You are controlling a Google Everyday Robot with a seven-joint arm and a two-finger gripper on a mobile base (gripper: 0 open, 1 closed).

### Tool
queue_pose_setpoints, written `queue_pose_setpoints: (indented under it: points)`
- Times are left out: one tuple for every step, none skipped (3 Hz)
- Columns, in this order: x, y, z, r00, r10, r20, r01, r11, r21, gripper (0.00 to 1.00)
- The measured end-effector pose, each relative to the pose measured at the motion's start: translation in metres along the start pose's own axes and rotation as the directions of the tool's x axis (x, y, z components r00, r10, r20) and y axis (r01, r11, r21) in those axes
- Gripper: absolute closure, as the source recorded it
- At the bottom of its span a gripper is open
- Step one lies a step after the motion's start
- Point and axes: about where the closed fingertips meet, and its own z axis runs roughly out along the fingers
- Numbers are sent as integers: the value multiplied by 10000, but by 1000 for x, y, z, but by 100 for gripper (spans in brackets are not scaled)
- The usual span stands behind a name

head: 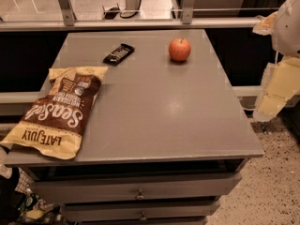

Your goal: Pick apple

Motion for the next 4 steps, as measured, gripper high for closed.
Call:
queue_pose_setpoints:
  points:
    - [0,0,0,10000,0,0,0,10000,0,0]
    - [8,-41,2,9949,684,741,-717,9965,426,0]
    - [9,-84,6,9666,1427,2127,-1670,9808,1008,0]
    - [1,-134,26,8767,2156,4299,-2939,9477,1241,0]
